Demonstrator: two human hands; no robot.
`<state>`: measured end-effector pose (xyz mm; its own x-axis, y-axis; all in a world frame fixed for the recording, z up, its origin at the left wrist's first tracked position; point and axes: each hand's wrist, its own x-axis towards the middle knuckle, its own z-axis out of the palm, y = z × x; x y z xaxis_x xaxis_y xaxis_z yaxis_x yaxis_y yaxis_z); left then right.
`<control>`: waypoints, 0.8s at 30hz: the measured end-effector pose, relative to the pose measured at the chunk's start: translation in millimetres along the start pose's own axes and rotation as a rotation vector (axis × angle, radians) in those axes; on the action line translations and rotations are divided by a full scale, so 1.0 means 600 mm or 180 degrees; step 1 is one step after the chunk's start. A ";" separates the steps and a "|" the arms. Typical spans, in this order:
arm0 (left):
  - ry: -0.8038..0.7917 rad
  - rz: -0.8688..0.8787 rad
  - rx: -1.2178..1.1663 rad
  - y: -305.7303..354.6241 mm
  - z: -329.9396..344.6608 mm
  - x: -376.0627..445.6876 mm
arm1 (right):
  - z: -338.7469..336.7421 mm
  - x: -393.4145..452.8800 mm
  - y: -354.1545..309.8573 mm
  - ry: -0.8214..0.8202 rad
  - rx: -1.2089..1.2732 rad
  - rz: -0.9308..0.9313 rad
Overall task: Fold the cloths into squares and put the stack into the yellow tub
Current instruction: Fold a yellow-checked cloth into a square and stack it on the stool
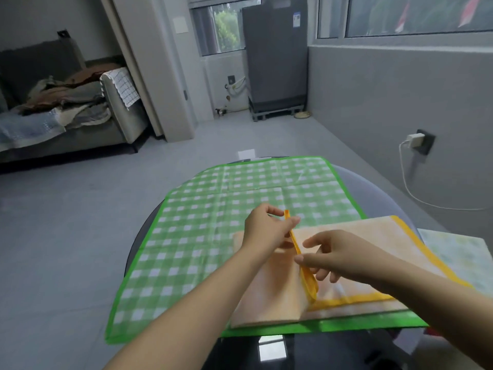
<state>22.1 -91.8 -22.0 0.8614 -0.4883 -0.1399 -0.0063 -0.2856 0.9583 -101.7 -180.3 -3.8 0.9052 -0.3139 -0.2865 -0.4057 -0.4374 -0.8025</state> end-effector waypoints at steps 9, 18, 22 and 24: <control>-0.0204 0.0015 0.0422 -0.023 0.028 -0.002 | 0.010 0.009 0.034 0.0252 -0.0475 0.0253; -0.0294 0.0502 0.1589 -0.030 0.028 0.010 | 0.029 0.006 0.054 0.0479 -0.0958 0.0061; -0.0296 0.0677 0.2189 -0.028 0.023 0.016 | 0.033 0.005 0.056 0.0513 -0.1122 -0.0043; -0.0227 0.0639 0.2328 -0.026 0.018 0.018 | 0.035 0.004 0.056 0.0538 -0.1324 -0.0076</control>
<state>26.2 -101.4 -40.9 0.7734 -0.6335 -0.0198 -0.5157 -0.6472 0.5614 -110.3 -177.9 -42.4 0.8955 -0.4177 -0.1534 -0.4327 -0.7369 -0.5194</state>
